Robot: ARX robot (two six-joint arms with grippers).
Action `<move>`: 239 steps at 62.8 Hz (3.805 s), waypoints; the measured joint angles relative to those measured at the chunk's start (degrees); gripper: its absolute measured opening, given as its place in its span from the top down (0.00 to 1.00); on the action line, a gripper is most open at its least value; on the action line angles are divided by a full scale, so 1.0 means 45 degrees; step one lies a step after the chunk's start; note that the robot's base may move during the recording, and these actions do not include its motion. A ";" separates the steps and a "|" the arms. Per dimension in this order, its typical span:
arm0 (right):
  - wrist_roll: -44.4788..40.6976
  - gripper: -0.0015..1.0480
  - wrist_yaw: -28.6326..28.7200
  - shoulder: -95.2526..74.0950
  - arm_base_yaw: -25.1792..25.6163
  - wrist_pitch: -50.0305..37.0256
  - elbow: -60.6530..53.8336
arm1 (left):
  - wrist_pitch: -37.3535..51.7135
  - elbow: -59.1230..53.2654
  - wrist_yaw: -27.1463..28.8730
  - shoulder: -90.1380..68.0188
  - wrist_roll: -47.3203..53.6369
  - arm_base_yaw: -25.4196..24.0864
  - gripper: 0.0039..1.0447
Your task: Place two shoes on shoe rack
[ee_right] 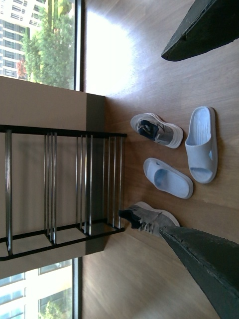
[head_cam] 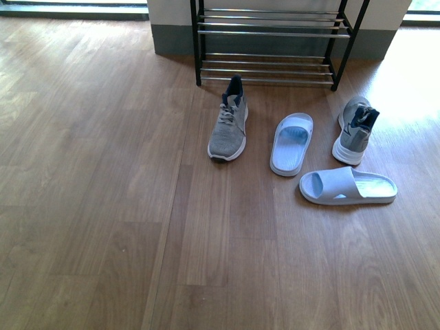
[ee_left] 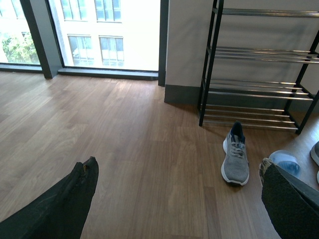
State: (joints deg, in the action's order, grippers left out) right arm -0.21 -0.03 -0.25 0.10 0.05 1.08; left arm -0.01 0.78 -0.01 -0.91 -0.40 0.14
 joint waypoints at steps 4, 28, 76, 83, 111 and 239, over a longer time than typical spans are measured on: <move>0.0000 0.09 0.0005 0.0005 0.0000 0.0000 0.0000 | 0.0000 0.0000 0.0000 0.0000 0.0000 0.0000 0.09; 0.0000 0.09 0.0044 -0.0005 0.0000 0.0000 0.0000 | 0.0000 0.0000 0.0024 0.0000 0.0000 0.0000 0.09; 0.0000 0.09 0.0000 0.0005 0.0000 0.0000 0.0000 | 0.0000 0.0000 0.0000 0.0000 0.0000 0.0000 0.09; 0.0000 0.09 0.0000 -0.0005 0.0000 0.0000 0.0000 | 0.0000 0.0000 0.0000 0.0000 -0.0005 0.0000 0.09; 0.0855 0.09 0.2074 -0.7597 -0.0704 -0.3327 0.1370 | 0.0000 0.0000 0.0005 0.0000 0.0000 0.0000 0.09; 0.1851 0.09 -0.0821 -3.3116 -0.0170 -0.6479 1.2672 | 0.0000 0.0000 0.0005 0.0000 0.0000 0.0000 0.09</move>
State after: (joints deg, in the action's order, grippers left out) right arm 8.12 -3.73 -149.27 -0.67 -29.10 58.11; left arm -0.01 0.78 0.01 -0.91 -0.40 0.14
